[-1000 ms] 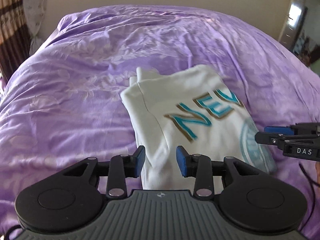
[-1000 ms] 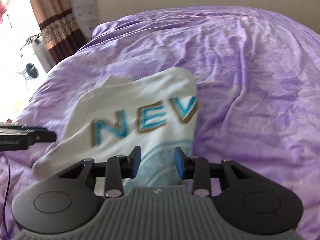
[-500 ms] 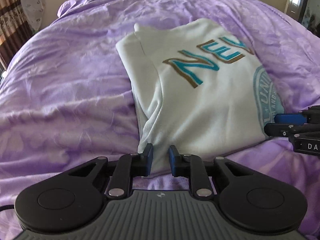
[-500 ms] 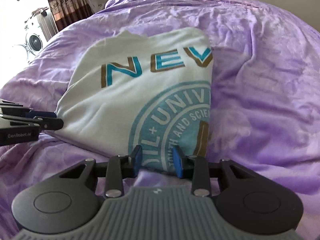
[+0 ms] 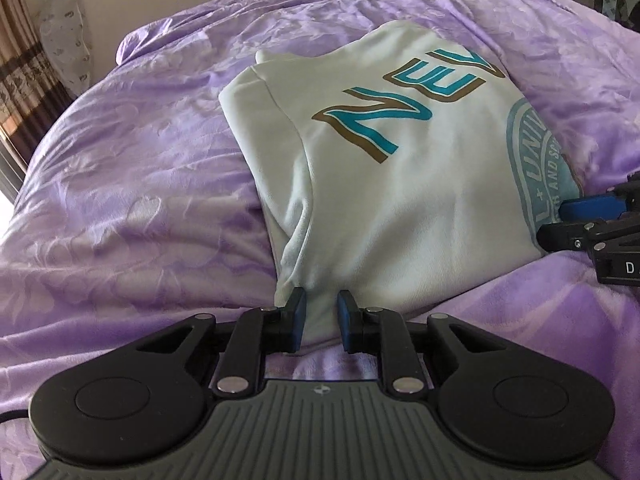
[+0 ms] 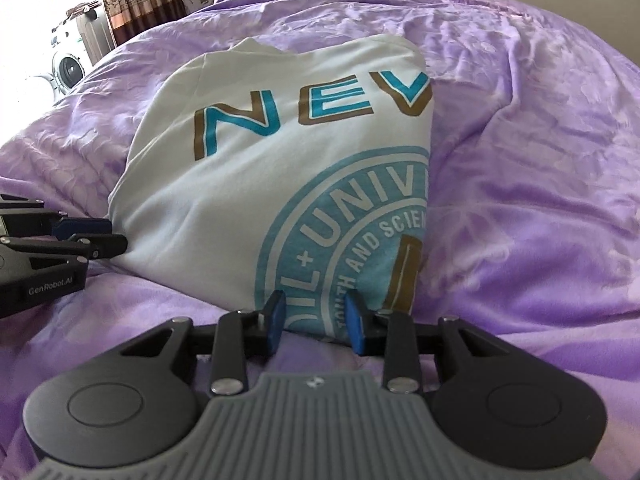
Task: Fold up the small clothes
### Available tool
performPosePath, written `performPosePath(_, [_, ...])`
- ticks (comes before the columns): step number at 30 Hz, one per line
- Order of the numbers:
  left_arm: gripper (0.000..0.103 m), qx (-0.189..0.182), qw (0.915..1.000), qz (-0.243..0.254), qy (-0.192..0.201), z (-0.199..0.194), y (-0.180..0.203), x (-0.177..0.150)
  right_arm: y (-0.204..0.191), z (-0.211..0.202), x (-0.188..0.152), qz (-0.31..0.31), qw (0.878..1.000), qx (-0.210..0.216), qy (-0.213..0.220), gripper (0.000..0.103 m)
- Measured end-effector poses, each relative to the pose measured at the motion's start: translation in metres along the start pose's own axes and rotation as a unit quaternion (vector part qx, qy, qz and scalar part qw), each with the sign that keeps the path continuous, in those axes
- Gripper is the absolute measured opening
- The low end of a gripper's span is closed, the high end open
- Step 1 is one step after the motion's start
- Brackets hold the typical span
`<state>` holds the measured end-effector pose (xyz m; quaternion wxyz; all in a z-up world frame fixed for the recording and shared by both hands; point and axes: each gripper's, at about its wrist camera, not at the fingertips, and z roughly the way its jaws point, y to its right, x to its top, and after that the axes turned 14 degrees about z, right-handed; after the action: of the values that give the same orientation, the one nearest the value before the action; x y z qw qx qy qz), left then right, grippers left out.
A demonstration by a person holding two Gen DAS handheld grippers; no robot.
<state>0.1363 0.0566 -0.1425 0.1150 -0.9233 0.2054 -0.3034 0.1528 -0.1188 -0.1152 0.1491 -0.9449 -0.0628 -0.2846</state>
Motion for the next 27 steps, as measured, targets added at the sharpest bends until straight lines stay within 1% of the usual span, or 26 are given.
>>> performPosePath(4, [0.023, 0.002, 1.0000, -0.003, 0.001, -0.004, -0.001, 0.001, -0.009, -0.002, 0.002, -0.019, 1.000, -0.014, 0.000, 0.029])
performPosePath(6, [0.023, 0.005, 0.9999, -0.005, 0.008, -0.010, -0.002, 0.002, -0.009, -0.006, 0.005, -0.016, 1.000, -0.015, 0.002, 0.029])
performPosePath(8, [0.025, 0.013, 0.9998, 0.000, 0.016, -0.019, -0.001, 0.004, -0.011, -0.014, 0.005, -0.013, 1.000, -0.014, 0.011, 0.035])
performPosePath(9, [0.028, 0.017, 0.9996, 0.002, 0.022, -0.025, 0.000, 0.004, -0.012, -0.019, 0.005, -0.013, 1.000, -0.013, 0.016, 0.037])
performPosePath(11, [0.033, 0.019, 0.9993, -0.001, 0.034, -0.039, -0.001, 0.008, -0.017, -0.030, 0.007, -0.016, 0.999, -0.019, 0.027, 0.045])
performPosePath(13, [0.036, 0.021, 0.9987, -0.006, 0.047, -0.055, -0.003, 0.013, -0.023, -0.044, 0.011, -0.018, 0.999, -0.025, 0.044, 0.046])
performPosePath(15, [0.045, 0.032, 0.9976, -0.014, 0.060, -0.074, -0.006, 0.020, -0.026, -0.059, 0.017, -0.010, 0.998, -0.025, 0.057, 0.053])
performPosePath(16, [0.047, 0.038, 0.9970, -0.019, 0.064, -0.082, -0.008, 0.023, -0.027, -0.069, 0.021, -0.003, 0.998, -0.025, 0.065, 0.058])
performPosePath(18, [0.056, 0.048, 0.9955, -0.031, 0.076, -0.102, -0.011, 0.028, -0.029, -0.088, 0.028, 0.006, 0.996, -0.019, 0.082, 0.062])
performPosePath(19, [0.058, 0.051, 0.9947, -0.036, 0.081, -0.111, -0.012, 0.030, -0.031, -0.100, 0.031, 0.008, 0.996, -0.016, 0.093, 0.067])
performPosePath(22, [0.071, 0.070, 0.9906, -0.041, 0.110, -0.141, -0.011, 0.033, -0.040, -0.134, 0.034, 0.002, 0.991, -0.014, 0.132, 0.071])
performPosePath(23, [0.076, 0.078, 0.9889, -0.039, 0.120, -0.149, -0.010, 0.034, -0.042, -0.145, 0.033, 0.001, 0.990, -0.014, 0.143, 0.074])
performPosePath(25, [0.078, 0.096, 0.9866, -0.036, 0.127, -0.160, -0.006, 0.033, -0.046, -0.166, 0.028, 0.003, 0.986, -0.011, 0.167, 0.077])
performPosePath(27, [0.080, 0.102, 0.9854, -0.043, 0.129, -0.169, -0.003, 0.031, -0.050, -0.179, 0.021, 0.006, 0.983, -0.011, 0.181, 0.080])
